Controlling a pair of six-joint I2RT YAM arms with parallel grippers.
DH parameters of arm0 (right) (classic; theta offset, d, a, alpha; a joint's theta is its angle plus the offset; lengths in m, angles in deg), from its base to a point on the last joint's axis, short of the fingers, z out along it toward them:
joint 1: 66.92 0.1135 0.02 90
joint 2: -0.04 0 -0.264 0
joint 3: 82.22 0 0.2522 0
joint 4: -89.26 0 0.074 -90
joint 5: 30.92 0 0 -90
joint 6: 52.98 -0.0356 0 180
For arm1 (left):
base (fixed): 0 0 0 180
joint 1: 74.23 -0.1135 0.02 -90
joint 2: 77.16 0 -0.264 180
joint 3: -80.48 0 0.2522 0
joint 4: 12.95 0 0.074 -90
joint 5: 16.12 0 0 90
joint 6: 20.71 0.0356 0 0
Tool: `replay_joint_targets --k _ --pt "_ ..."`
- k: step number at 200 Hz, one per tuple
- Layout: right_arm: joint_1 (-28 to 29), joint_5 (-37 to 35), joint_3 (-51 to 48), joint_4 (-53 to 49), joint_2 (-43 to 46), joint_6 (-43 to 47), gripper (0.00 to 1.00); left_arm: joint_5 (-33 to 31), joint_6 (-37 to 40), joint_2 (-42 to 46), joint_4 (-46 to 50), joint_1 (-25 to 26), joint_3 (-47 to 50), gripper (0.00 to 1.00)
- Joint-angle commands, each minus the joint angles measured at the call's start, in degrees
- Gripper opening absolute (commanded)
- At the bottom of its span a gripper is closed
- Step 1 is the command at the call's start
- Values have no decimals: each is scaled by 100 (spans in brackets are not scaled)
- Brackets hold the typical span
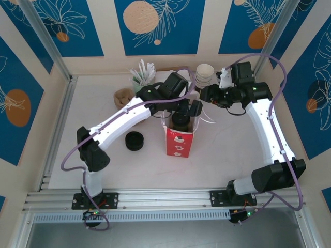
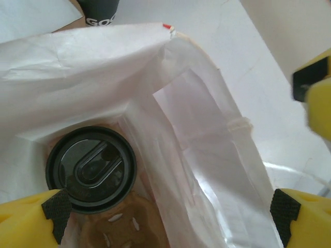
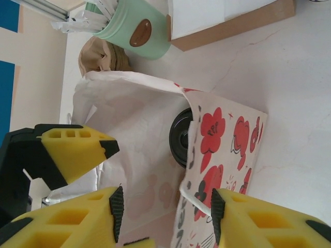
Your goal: Pack the takeout coffee
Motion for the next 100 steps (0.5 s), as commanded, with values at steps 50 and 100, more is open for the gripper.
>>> replay_joint_targets --k 50,100 --pt "269 -216 -69 -26 -11 -4 54 -351 -103 849 525 -470 -1006 100" --pt "510 -653 -107 -50 -157 129 56 -602 35 1344 630 -1187 -770 100"
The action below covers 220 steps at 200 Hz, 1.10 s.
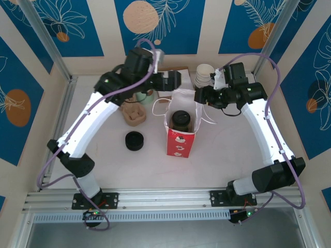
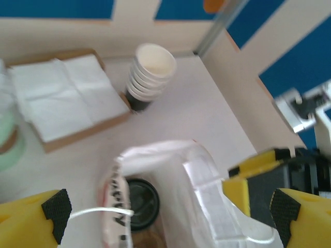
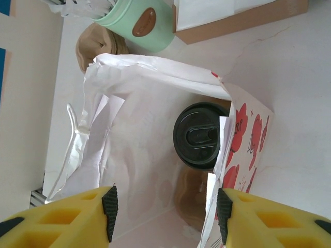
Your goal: Pack the takeout coffee
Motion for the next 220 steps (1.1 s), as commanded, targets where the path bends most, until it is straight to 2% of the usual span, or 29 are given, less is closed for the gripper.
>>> replay_joint_targets --k 1,35,81,106,144,153,172,194,220 --pt "80 -289 -103 -102 -107 120 56 -247 87 246 202 -289 95 100" --pt "92 -590 -116 2 -171 80 56 -438 15 709 -129 -816 788 100" --pt "106 -1138 -65 -82 -118 68 56 -697 160 1127 -314 -1232 1457 100" --pt "117 -851 -361 354 -69 -6 57 -610 256 1181 -288 -1345 1579 100" --pt "210 -539 -381 668 -481 -86 55 -443 297 1181 -172 -1452 1635 100" --pt "239 -505 -376 694 -559 -84 48 -399 320 1179 -162 -1469 1644 100" --pt "271 -398 -361 744 -634 13 27 -326 371 1168 -162 -1491 1644 100" --pt "276 -208 -510 943 -525 183 13 -299 381 1160 -154 -1502 1694 100" --pt "296 159 -819 1338 -296 376 5 -264 398 1159 -248 -1516 1809 100"
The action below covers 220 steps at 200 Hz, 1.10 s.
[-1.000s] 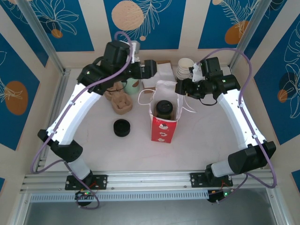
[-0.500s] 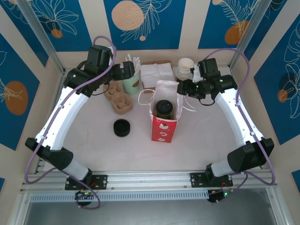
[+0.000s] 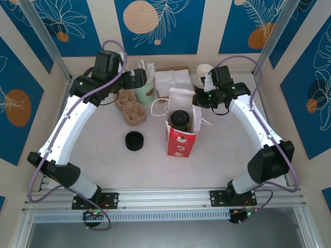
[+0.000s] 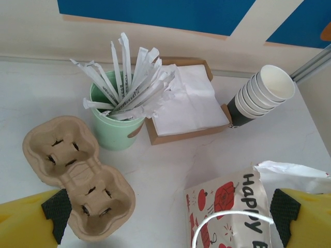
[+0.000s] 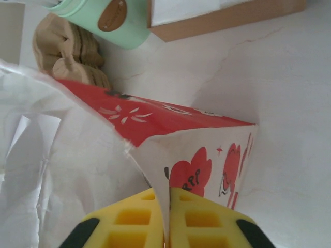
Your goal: Pack the takeout coffee
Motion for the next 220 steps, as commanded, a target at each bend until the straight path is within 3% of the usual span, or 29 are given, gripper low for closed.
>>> replay_joint_targets --k 1,21,116,171,220 --pt "43 504 -274 427 295 254 4 125 146 137 -113 -92 127 100" --pt "80 732 -465 690 510 375 0 98 81 138 -143 -92 134 100" --pt "252 1082 -923 965 1130 493 0 21 -131 82 -291 -92 230 100" --pt "243 1171 -895 1007 979 516 0 -32 -205 21 -308 -93 233 100" --pt "146 1181 -362 713 296 234 0 -119 -347 -249 -155 -94 30 100"
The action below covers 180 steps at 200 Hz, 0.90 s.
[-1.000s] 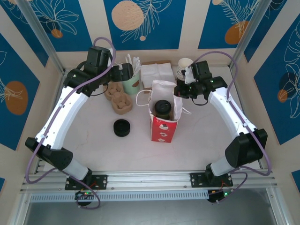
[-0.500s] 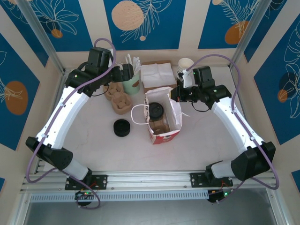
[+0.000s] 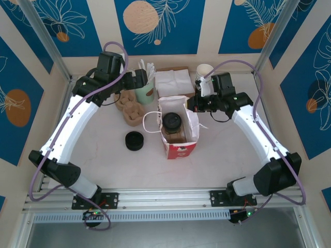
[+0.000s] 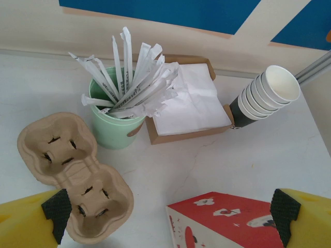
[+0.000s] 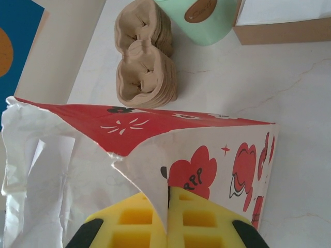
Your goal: Pack the takeout coffee
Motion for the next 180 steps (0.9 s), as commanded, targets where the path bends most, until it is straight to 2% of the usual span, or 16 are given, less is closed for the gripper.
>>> replay_joint_targets --k 1,47,107,153,180 --pt "-51 155 373 -110 -337 -150 0 -109 -152 -205 60 -87 -177 100" --pt "-1 134 342 -2 -507 -593 2 -432 -46 -156 -189 -81 126 100" --pt "196 -2 -669 515 -103 -1138 6 -1032 101 137 -879 -83 1033 100" --pt "329 -240 -909 803 189 -1027 45 -1077 367 363 -1399 -81 1457 100" --pt "298 -228 -566 617 156 -626 53 -1023 559 462 -1541 -82 1617 100"
